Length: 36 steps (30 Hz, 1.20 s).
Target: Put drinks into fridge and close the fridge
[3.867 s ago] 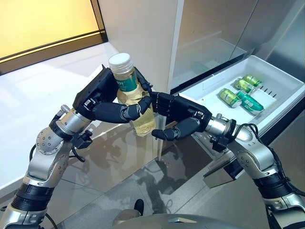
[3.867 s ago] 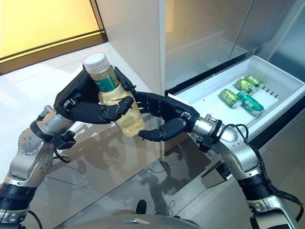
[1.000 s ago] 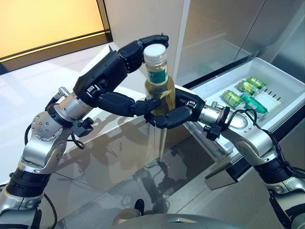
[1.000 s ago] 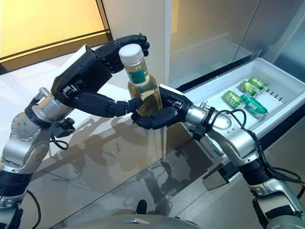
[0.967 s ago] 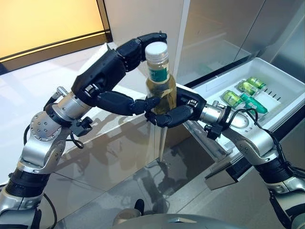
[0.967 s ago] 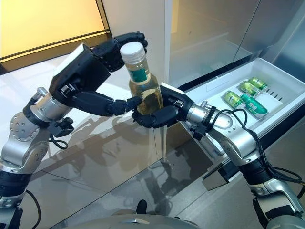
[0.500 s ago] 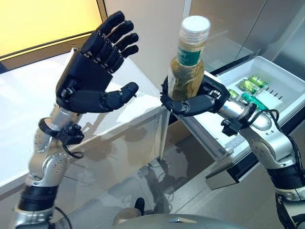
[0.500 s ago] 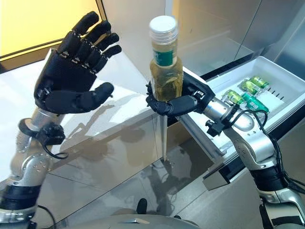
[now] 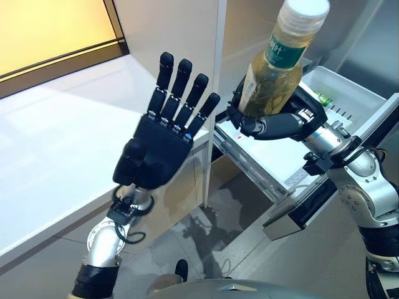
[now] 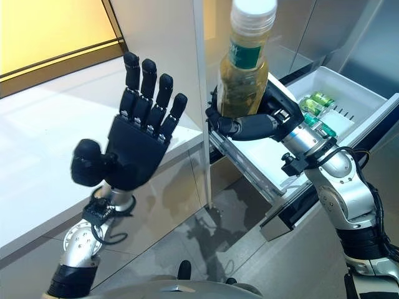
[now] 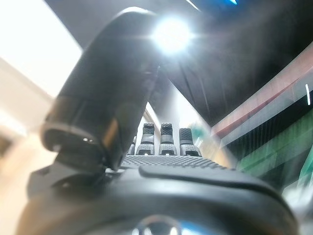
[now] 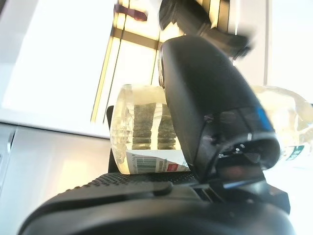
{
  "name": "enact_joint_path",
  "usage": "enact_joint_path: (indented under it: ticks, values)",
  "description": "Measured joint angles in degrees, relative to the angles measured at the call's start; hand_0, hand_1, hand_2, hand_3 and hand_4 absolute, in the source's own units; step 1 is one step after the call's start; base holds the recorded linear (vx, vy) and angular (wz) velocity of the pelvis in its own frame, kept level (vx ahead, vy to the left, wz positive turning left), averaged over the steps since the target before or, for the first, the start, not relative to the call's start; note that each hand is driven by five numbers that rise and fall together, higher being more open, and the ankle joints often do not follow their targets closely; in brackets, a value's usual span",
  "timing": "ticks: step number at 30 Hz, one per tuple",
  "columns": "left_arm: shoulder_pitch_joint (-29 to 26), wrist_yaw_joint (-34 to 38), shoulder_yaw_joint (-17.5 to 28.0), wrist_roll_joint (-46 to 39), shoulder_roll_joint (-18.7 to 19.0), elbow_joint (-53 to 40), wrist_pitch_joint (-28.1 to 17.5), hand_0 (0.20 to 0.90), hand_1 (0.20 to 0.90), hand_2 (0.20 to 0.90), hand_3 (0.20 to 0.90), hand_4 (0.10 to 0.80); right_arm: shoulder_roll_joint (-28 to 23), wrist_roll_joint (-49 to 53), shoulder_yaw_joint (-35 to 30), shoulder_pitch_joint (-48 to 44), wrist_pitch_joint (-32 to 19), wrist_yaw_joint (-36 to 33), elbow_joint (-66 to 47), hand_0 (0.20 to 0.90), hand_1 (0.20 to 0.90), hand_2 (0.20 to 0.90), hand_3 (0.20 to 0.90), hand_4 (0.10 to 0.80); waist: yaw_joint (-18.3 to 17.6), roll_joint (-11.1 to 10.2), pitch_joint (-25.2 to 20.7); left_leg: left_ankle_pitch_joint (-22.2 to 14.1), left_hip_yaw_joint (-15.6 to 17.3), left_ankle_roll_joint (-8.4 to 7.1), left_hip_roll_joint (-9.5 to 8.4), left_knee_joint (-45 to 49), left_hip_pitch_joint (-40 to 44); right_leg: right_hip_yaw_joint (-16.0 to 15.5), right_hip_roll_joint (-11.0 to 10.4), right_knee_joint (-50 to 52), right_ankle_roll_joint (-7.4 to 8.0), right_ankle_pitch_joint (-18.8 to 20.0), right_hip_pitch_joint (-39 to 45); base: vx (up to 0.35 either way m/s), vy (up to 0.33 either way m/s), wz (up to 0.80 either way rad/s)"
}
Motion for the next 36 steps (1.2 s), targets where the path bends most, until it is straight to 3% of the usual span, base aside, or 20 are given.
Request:
enact_joint_path:
  ticks: [4, 11, 14, 19, 21, 25, 29, 33, 36]
  values:
    - [1.4, -0.8, -5.1, -3.9, 0.0, 2.8, 4.7, 0.9, 0.9, 0.9, 0.9, 0.8, 0.0, 0.0, 0.0, 0.2, 0.0, -0.7, 0.2, 0.3, 0.3, 0.3, 0.2, 0.1, -1.1, 0.0, 0.0, 0.0, 0.3, 0.05, 0.02, 0.0, 0.0, 0.3, 0.0, 0.0, 0.01, 0.1, -0.1, -0.027, 0.006, -0.04]
    - [8.0, -4.1, -3.0, -0.7, -0.2, 13.7, 10.4, 0.9, 0.9, 0.9, 0.9, 0.8, -0.1, 0.1, -4.4, 6.3, -0.4, -0.3, 0.6, 0.3, 0.3, 0.3, 0.2, 0.1, -1.4, -0.4, 0.2, -0.2, 0.8, 0.18, 0.06, 0.0, -0.1, 0.9, -0.1, 0.0, 0.02, 0.1, -0.6, -0.006, -0.001, -0.04]
    - [10.2, -9.0, -0.2, 9.5, -1.6, 23.1, 13.9, 0.9, 0.9, 0.9, 0.9, 0.8, -0.3, 0.9, -6.8, 8.9, -0.5, 0.6, 1.5, 0.3, 0.3, 0.3, 0.2, 0.1, -1.5, -0.6, 0.4, -0.2, 0.8, 0.2, 0.05, 0.0, -0.6, 1.0, -0.1, 0.0, 0.12, 0.2, -1.1, 0.003, 0.001, -0.03]
    - [14.1, -14.9, 3.4, 29.0, -3.4, 42.3, 14.0, 0.9, 0.9, 0.9, 0.9, 0.8, -0.3, 3.4, -9.3, 12.1, -1.4, 1.5, 4.0, 0.3, 0.3, 0.3, 0.2, 0.1, -2.0, -0.9, 0.5, -0.2, 1.5, 0.25, 0.06, 0.0, -1.2, 1.3, -0.1, 0.0, 0.19, 0.3, -1.8, 0.007, 0.005, -0.04]
    - [15.8, -15.6, 4.2, 37.9, -3.7, 48.7, 11.5, 0.9, 0.9, 0.9, 0.9, 0.8, -0.3, 3.7, -10.9, 13.7, -1.5, 1.9, 5.5, 0.3, 0.3, 0.3, 0.2, 0.1, -2.5, -1.0, 0.6, -0.3, 1.6, 0.35, 0.06, 0.0, -1.4, 1.4, -0.2, -0.1, 0.24, 0.4, -2.0, 0.026, 0.007, -0.02]
    - [15.6, -12.8, 7.0, 42.5, -3.7, 52.3, 4.3, 0.9, 0.9, 0.9, 0.9, 0.8, -0.4, 2.4, -12.2, 16.1, -1.9, 1.1, 8.2, 0.3, 0.3, 0.3, 0.2, 0.1, -2.6, -1.0, 0.6, -0.3, 2.1, 0.39, 0.06, 0.0, -1.2, 1.9, -0.3, -0.2, 0.41, 0.5, -2.0, 0.046, 0.012, -0.07]
    - [14.7, -2.6, 7.5, 47.3, -2.7, 56.4, -5.1, 0.9, 0.9, 0.9, 0.9, 0.8, -1.6, -2.8, -12.2, 16.5, -1.9, -0.5, 10.3, 0.3, 0.3, 0.3, 0.2, 0.1, -3.4, -1.0, 0.6, -0.4, 2.3, 0.42, 0.07, 0.0, -1.2, 2.4, -0.3, -0.3, 0.42, 0.8, -2.1, 0.043, 0.013, -0.07]
    - [13.2, 5.2, 4.9, 51.1, -1.3, 58.6, -13.3, 0.9, 0.9, 0.9, 0.9, 0.8, -5.1, -6.7, -11.6, 15.9, -1.9, -1.9, 12.8, 0.3, 0.3, 0.3, 0.2, 0.1, -2.9, -1.1, 0.5, -0.4, 2.2, 0.43, 0.09, 0.0, -1.1, 2.4, -0.2, -0.3, 0.41, 0.8, -2.1, 0.044, 0.002, 0.01]
    - [11.3, 13.9, 3.8, 56.6, -1.7, 63.2, -22.1, 0.9, 0.9, 0.9, 0.9, 0.8, -5.4, -10.6, -10.6, 13.9, -1.9, -3.6, 14.9, 0.3, 0.3, 0.3, 0.2, 0.1, -2.8, -1.3, 0.4, -0.3, 2.2, 0.43, 0.1, 0.0, -1.1, 2.4, -0.2, -0.3, 0.41, 0.8, -2.1, 0.054, -0.007, 0.0]
